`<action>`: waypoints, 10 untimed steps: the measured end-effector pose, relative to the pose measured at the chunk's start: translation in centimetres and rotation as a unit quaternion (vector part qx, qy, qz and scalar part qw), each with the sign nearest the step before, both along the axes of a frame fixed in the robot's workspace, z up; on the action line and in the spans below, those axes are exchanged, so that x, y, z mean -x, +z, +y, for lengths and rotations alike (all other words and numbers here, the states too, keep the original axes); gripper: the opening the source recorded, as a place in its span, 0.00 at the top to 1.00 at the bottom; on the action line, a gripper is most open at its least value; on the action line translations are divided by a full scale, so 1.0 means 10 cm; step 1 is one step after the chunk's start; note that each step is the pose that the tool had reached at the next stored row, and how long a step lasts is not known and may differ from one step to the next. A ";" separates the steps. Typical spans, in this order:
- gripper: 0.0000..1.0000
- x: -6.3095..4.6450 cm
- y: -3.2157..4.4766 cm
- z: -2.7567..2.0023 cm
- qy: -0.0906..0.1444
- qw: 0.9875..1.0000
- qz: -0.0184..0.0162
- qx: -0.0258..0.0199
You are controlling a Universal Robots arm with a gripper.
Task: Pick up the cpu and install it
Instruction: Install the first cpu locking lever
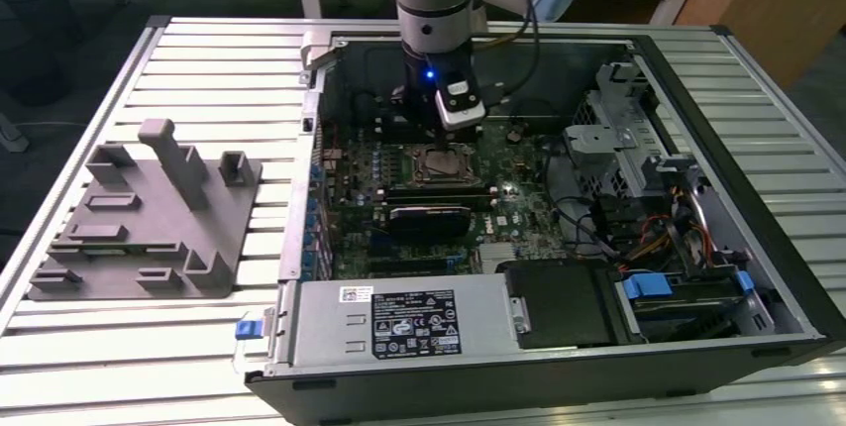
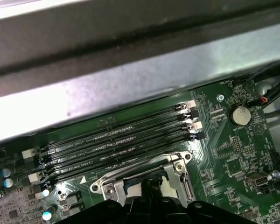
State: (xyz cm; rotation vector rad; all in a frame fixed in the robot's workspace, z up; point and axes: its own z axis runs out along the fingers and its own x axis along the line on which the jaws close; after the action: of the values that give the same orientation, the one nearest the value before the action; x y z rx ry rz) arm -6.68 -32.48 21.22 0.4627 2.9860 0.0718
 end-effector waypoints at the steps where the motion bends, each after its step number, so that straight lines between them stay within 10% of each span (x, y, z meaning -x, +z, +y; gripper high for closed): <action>1: 0.89 0.00 0.015 0.000 0.000 1.000 0.000 0.000; 10: 0.89 0.00 0.069 -0.008 0.000 1.000 0.000 0.000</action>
State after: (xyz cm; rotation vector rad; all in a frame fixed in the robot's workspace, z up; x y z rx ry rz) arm -6.68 -32.56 21.91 0.4624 2.9862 0.0715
